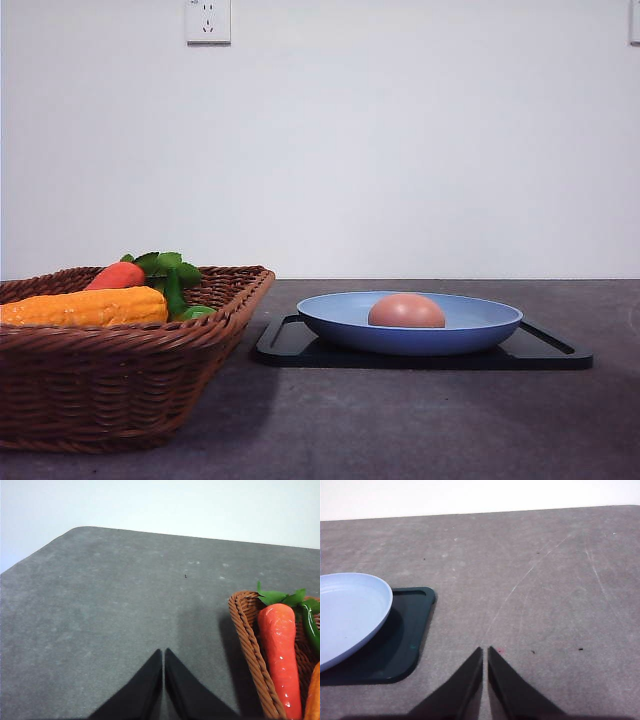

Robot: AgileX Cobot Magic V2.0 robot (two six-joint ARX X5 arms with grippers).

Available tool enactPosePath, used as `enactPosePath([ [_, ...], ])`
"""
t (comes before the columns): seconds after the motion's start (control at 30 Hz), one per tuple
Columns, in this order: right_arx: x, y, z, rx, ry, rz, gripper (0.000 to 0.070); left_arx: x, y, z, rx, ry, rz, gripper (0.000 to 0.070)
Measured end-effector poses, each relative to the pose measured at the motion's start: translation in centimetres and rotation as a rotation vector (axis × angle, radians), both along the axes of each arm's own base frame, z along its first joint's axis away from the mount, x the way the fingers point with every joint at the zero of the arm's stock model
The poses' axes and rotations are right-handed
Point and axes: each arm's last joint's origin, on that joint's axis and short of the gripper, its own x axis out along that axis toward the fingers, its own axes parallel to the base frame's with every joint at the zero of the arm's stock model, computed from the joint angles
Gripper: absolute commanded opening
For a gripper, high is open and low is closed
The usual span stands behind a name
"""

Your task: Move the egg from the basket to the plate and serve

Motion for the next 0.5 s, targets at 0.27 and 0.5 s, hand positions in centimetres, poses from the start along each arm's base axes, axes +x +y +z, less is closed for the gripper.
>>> enactPosePath([
  [0.27, 0.00, 0.00, 0.00, 0.000, 0.000, 0.000, 0.0000, 0.00, 0.00, 0.00, 0.000, 0.000, 0.000, 0.0000],
  [0.5, 0.00, 0.00, 0.00, 0.000, 0.000, 0.000, 0.0000, 0.00, 0.00, 0.00, 0.000, 0.000, 0.000, 0.0000],
])
